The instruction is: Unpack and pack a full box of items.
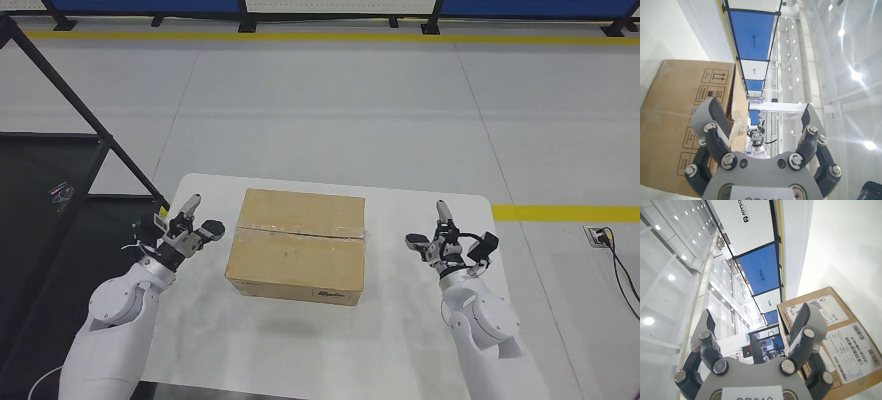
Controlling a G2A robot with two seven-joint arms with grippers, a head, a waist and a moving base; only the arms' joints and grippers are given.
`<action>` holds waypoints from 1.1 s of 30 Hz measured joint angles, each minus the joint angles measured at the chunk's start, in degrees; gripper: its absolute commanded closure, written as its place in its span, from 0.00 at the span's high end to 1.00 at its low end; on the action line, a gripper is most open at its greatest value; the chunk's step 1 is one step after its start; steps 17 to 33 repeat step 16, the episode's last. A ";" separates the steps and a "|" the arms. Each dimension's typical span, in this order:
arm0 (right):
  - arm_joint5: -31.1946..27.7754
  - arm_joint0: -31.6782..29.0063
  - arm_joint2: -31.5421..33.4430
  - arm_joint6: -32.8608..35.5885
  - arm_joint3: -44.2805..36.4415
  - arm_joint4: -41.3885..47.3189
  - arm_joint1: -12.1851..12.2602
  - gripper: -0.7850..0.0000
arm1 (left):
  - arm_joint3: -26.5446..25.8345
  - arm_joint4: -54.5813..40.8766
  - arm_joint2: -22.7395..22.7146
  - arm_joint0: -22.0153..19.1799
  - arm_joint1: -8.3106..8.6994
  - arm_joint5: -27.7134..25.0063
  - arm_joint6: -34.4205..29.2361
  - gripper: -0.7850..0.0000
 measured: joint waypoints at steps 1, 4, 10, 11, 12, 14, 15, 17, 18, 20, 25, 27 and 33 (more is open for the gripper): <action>0.09 -0.18 0.21 -0.11 -0.17 0.09 0.02 1.00 | -0.16 -0.78 -0.72 0.15 0.09 -0.19 0.15 1.00; 0.24 -0.93 1.12 -0.02 -0.86 0.89 0.11 1.00 | -1.04 -4.25 -3.02 0.86 0.30 -0.28 0.28 1.00; 0.52 -1.24 1.42 1.03 -1.20 1.22 0.20 1.00 | -2.17 -8.34 -4.59 1.77 0.35 0.47 -0.15 1.00; 0.51 -1.23 1.42 1.02 -1.20 1.22 0.20 1.00 | -2.15 -8.29 -4.57 1.76 0.35 0.46 -0.15 1.00; 0.51 -1.23 1.42 1.01 -1.19 1.21 0.19 1.00 | -2.15 -8.26 -4.56 1.75 0.35 0.45 -0.14 1.00; 0.50 -1.23 1.41 1.01 -1.19 1.21 0.19 1.00 | -2.14 -8.26 -4.56 1.75 0.35 0.44 -0.14 1.00; 0.50 -1.23 1.41 1.01 -1.19 1.21 0.19 1.00 | -2.14 -8.26 -4.56 1.75 0.35 0.44 -0.14 1.00; 0.50 -1.23 1.41 1.01 -1.19 1.21 0.19 1.00 | -2.14 -8.26 -4.56 1.75 0.35 0.44 -0.14 1.00; 0.50 -1.23 1.41 1.01 -1.19 1.21 0.19 1.00 | -2.14 -8.26 -4.56 1.75 0.35 0.44 -0.14 1.00; 0.50 -1.23 1.41 1.01 -1.19 1.21 0.19 1.00 | -2.14 -8.26 -4.56 1.75 0.35 0.44 -0.14 1.00; 0.50 -1.23 1.41 1.01 -1.19 1.21 0.19 1.00 | -2.14 -8.26 -4.56 1.75 0.35 0.44 -0.14 1.00; 0.50 -1.23 1.41 1.01 -1.19 1.21 0.19 1.00 | -2.14 -8.26 -4.56 1.75 0.35 0.44 -0.14 1.00; 0.50 -1.23 1.41 1.01 -1.19 1.21 0.19 1.00 | -2.14 -8.26 -4.56 1.75 0.35 0.44 -0.14 1.00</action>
